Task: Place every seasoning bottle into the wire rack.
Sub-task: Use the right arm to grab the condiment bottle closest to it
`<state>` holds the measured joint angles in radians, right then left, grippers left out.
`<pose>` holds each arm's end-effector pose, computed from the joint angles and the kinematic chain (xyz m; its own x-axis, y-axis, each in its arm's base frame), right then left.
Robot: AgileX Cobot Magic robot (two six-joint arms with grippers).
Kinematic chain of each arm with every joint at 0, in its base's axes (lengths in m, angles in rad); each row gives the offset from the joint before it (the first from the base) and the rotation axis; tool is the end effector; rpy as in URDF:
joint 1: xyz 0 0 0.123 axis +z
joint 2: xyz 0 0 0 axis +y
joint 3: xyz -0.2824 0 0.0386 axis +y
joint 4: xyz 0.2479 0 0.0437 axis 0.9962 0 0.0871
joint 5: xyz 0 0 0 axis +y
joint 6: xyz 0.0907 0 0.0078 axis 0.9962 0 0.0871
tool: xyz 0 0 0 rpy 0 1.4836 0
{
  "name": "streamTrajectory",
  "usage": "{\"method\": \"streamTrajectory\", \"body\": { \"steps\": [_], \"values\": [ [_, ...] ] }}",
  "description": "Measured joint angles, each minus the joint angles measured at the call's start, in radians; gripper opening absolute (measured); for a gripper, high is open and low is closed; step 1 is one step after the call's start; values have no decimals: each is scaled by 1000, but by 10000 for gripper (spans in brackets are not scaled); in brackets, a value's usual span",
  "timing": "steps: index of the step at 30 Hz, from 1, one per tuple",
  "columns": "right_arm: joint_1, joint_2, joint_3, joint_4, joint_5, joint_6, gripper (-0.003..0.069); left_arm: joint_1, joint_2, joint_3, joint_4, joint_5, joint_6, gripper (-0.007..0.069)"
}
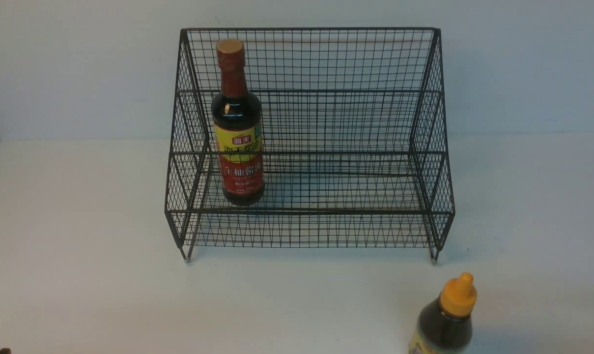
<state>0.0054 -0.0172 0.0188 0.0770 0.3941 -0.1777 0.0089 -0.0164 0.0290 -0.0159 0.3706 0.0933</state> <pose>0.0516 0.0030 0.1724 -0.2973 -0.1079 -0.9487 -0.0656 0.9936 -0.0925 0.0525 -0.0001 0.1709 -0.2910 0.0758 -0.9537 0.0195 0.9971 0.0733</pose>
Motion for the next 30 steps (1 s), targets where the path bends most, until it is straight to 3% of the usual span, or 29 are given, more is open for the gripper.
{"method": "streamTrajectory", "body": {
  "steps": [30],
  "values": [
    [0, 0, 0, 0, 0, 0, -15, -39, 0, 1, -4, 0, 1, -5]
  ]
}}
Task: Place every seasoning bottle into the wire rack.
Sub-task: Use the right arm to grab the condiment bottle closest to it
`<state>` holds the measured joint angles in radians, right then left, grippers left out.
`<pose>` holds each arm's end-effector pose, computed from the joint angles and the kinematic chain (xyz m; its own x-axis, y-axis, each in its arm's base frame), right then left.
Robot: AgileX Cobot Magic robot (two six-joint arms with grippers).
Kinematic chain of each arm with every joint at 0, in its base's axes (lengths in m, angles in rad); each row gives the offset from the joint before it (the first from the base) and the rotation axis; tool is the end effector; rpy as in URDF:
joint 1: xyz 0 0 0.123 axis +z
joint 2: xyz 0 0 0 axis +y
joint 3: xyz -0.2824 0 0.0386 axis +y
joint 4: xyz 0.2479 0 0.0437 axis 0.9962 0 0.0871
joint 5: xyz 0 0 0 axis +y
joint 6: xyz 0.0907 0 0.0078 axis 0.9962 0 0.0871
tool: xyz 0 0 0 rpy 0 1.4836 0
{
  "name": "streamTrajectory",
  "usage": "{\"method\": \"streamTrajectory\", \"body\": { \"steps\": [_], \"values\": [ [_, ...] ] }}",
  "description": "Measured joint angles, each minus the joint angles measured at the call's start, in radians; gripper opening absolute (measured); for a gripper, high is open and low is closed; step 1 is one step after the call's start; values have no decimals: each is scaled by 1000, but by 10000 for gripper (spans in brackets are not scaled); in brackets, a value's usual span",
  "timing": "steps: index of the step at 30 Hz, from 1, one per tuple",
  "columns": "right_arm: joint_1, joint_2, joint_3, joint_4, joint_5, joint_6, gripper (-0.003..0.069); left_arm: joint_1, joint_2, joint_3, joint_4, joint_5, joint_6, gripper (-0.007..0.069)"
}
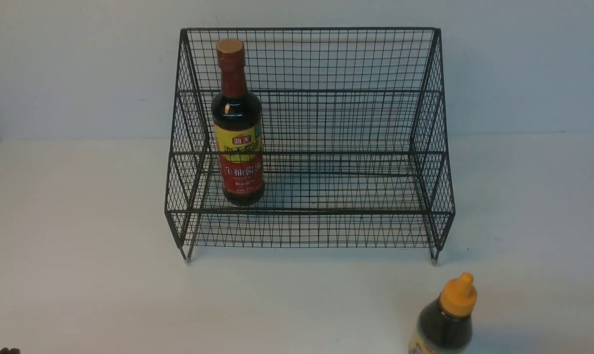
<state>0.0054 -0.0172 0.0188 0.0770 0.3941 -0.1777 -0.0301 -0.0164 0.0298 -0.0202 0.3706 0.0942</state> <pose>0.0516 0.0030 0.1724 -0.2973 -0.1079 -0.9487 -0.0656 0.9936 -0.0925 0.0524 -0.0022 0.1706 -0.2886 0.0840 -0.9537 0.0590 0.9958 0.0699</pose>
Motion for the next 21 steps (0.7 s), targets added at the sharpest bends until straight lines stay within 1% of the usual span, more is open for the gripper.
{"method": "streamTrajectory", "body": {
  "steps": [12, 14, 17, 19, 21],
  "values": [
    [0, 0, 1, 9, -9, 3, -15, -1, 0, 0, -2, 0, 1, -5],
    [0, 0, 3, 82, -16, 37, -15, -1, 0, 0, -2, 0, 1, -5],
    [0, 0, 6, 270, -25, 111, -15, -1, 0, 0, -2, 0, 1, -5],
    [0, 0, 8, 438, -27, 156, -15, -1, 0, 0, -2, 0, 1, -5],
    [0, 0, 9, 538, -29, 178, -15, -1, 0, 0, -2, 1, 1, -5]
  ]
}}
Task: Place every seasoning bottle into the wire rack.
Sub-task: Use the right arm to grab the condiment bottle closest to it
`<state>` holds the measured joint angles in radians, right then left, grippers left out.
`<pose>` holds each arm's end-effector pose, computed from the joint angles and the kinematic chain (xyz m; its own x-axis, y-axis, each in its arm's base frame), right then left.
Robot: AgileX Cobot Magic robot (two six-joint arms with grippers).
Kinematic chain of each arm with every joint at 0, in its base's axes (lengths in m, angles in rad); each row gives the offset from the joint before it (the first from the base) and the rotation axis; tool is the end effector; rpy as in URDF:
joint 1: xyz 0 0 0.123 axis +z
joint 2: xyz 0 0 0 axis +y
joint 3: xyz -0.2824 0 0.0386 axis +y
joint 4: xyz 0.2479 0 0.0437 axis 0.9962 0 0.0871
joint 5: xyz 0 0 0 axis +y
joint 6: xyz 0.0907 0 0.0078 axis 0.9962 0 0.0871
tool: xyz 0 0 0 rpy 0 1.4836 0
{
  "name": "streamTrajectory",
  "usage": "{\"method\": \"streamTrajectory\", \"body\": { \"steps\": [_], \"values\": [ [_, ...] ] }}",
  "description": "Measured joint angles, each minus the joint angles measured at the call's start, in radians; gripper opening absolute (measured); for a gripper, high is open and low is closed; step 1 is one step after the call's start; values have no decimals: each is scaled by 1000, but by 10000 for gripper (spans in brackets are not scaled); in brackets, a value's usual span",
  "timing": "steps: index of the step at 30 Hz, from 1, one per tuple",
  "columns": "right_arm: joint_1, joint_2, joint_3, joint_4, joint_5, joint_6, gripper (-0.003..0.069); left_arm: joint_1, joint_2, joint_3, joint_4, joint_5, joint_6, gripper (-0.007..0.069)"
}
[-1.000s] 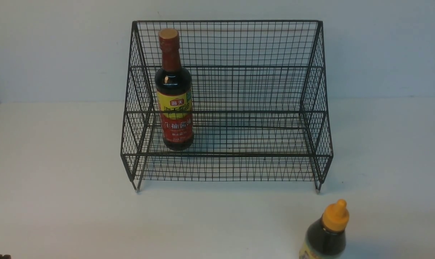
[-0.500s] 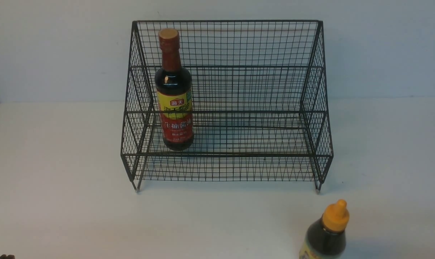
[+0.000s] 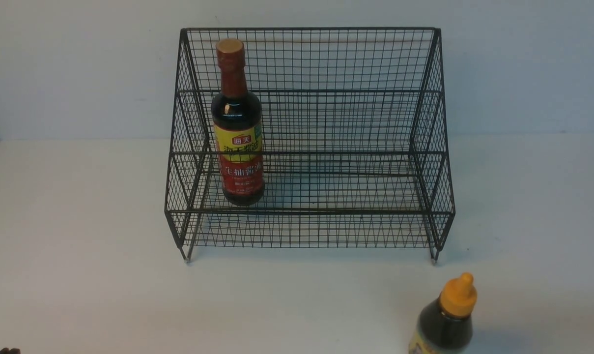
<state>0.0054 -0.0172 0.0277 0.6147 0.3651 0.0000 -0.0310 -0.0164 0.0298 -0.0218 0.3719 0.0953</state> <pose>0.0520 0.0191 0.1778 -0.3004 0.5371 -0.7882 -0.0486 0.8167 0.5750 0.0524 -0.0023 0.1705 -0.2898 0.0839 -0.9534 0.0604 0.9958 0.0693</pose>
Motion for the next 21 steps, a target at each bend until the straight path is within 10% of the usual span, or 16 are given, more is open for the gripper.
{"method": "streamTrajectory", "body": {
  "steps": [9, 21],
  "values": [
    [1, 0, -14, 359, 13, -83, -15, 0, 0, 0, 0, 1, 0, -5],
    [3, 343, -612, 116, 474, -373, -15, 0, 0, 0, 0, 1, 0, -5]
  ]
}}
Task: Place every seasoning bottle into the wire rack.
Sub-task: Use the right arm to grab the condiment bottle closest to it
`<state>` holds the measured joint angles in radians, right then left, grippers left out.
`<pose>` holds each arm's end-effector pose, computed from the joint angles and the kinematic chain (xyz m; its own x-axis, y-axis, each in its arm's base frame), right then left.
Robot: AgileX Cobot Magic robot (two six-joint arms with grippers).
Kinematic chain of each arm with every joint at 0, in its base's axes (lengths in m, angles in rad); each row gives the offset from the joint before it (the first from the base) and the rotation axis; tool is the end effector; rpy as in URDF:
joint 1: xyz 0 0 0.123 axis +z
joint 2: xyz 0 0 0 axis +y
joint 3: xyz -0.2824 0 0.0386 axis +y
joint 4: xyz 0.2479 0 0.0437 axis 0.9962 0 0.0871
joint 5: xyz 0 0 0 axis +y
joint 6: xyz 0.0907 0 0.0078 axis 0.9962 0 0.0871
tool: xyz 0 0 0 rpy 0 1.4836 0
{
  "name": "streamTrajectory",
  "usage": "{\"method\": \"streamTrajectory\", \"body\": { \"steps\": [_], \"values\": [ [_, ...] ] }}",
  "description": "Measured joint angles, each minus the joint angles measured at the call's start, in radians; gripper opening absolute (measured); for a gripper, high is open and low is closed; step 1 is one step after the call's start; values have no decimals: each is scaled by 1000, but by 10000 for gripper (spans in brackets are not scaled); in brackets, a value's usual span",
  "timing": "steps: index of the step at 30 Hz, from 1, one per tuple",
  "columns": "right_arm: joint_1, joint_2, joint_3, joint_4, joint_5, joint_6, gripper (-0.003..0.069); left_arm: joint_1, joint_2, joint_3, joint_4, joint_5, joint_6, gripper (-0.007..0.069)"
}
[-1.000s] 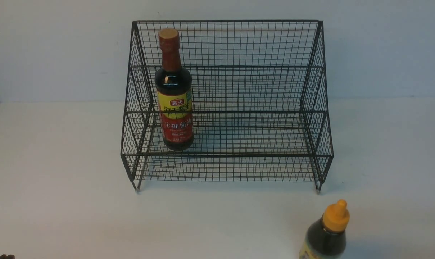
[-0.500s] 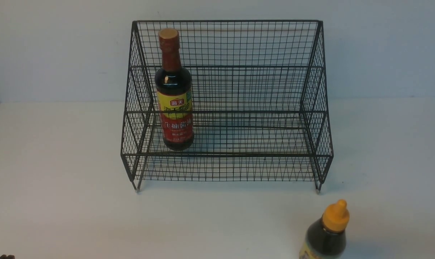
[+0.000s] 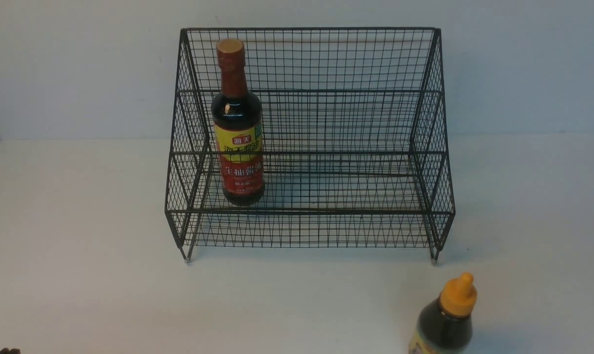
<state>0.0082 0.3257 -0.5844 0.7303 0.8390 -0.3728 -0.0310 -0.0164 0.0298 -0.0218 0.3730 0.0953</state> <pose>0.0472 0.0456 0.3287 -0.4134 0.1404 -0.8996 -0.4111 0.8528 0.3220 0.0524 -0.0024 0.1704 -0.2908 0.0840 -0.9531 0.0605 0.9958 0.0693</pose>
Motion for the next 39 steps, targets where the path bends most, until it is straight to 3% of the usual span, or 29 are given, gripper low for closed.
{"method": "streamTrajectory", "body": {
  "steps": [4, 10, 11, 15, 18, 21, 28, 39],
  "values": [
    [0, 240, -151, -57, 195, 70, -3, 0, 0, 0, 0, 0, 0, -5],
    [18, 451, -201, 69, 269, -12, 73, 0, 0, 0, 0, 0, 0, -5],
    [53, 502, -203, 133, 280, -73, 124, 0, 0, 0, 0, 0, 0, -5],
    [198, 590, -206, 164, 281, -159, 260, 0, 0, 0, 0, 0, 1, -5],
    [293, 632, -218, 89, 282, -144, 347, 0, 0, 0, 0, 0, 1, -5],
    [368, 661, -261, -70, 271, -26, 436, 0, 0, 0, 0, 0, 1, -5],
    [406, 673, -303, -358, 215, 210, 577, 0, 0, 0, 0, 0, 1, -5],
    [479, 869, -305, -454, 159, 240, 604, 0, 0, 0, 0, 0, 1, -5]
  ]
}}
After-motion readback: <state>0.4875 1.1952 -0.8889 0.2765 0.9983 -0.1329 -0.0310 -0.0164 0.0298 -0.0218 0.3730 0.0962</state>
